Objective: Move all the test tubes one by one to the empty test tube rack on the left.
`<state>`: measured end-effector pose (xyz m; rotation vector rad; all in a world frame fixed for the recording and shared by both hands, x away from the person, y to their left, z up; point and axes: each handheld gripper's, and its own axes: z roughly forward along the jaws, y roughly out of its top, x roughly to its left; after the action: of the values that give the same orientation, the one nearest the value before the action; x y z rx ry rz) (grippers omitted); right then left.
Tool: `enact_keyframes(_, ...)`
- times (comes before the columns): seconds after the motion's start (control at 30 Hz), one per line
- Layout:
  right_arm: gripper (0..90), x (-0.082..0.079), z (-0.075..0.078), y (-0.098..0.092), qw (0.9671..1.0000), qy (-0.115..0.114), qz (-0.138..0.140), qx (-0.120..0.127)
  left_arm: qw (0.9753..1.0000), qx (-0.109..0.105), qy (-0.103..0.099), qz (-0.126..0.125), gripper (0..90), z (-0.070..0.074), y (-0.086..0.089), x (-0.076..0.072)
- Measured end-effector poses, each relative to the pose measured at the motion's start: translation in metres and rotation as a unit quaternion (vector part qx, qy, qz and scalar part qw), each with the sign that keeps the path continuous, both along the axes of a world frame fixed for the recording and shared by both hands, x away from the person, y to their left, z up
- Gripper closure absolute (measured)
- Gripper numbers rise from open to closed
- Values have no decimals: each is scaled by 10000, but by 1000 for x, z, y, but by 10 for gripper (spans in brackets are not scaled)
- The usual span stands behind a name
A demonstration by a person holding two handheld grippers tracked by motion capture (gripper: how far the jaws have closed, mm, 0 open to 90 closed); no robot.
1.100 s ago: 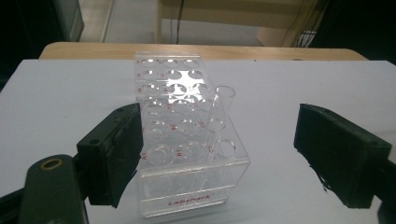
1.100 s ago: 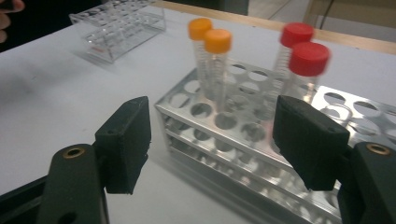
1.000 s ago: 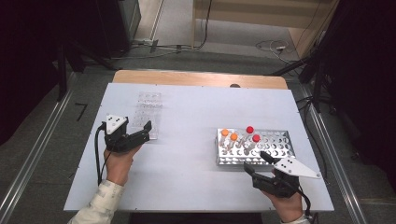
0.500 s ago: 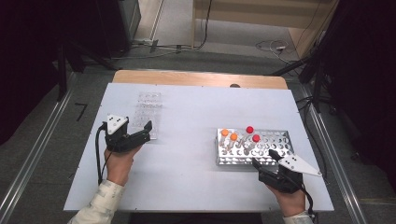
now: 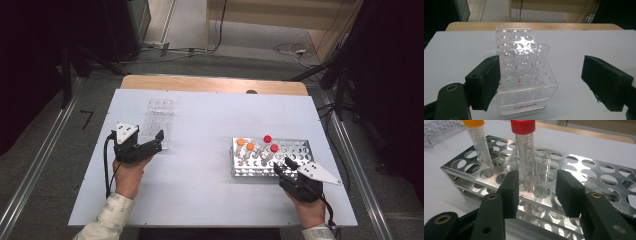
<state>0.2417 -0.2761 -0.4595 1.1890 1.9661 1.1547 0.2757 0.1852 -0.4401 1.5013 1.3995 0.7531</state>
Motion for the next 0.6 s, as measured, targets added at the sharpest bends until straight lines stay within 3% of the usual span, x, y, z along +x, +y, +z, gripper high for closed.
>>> enact_keyframes(0.2, 613, 3, -3, 0, 10000, -27, -44, -17, 10000, 5, -12, -37, 162, 0, -2, 0)
enact_keyframes(0.6, 683, 6, -5, 2, 9999, -67, -38, -92, 10000, -12, -7, -61, 164, 0, -3, 0)
